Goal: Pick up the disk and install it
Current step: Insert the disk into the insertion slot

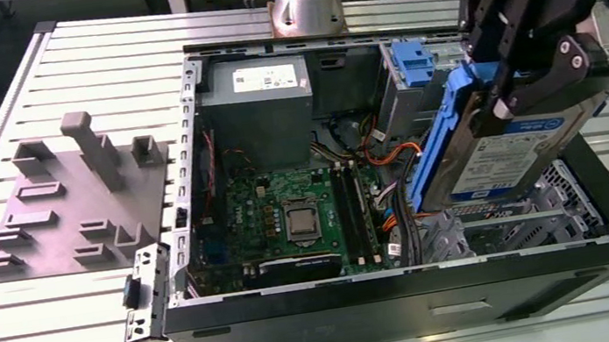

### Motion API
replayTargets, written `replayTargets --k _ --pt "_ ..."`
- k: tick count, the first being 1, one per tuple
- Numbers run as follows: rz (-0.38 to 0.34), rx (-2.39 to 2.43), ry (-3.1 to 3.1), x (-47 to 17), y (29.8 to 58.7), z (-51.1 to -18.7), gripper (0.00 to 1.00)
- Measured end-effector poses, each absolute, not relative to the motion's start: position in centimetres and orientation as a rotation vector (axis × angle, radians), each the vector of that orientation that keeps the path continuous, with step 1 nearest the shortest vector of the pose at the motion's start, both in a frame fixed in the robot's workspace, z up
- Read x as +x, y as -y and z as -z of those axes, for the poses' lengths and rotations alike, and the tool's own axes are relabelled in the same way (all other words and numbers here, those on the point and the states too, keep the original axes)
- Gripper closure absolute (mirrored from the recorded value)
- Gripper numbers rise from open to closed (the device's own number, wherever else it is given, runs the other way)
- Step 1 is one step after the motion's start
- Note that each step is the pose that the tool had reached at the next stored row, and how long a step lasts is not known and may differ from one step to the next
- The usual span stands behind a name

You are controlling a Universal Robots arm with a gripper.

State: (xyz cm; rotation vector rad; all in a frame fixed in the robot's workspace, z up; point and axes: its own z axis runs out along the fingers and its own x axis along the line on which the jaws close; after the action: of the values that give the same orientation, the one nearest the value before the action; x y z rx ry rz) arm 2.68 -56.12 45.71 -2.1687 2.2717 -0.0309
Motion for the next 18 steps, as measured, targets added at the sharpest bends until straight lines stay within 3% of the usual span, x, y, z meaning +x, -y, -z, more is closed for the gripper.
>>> replayTargets --k 18 --pt "0.031 -2.172 -2.268 5.5 56.2 -45.1 0.63"
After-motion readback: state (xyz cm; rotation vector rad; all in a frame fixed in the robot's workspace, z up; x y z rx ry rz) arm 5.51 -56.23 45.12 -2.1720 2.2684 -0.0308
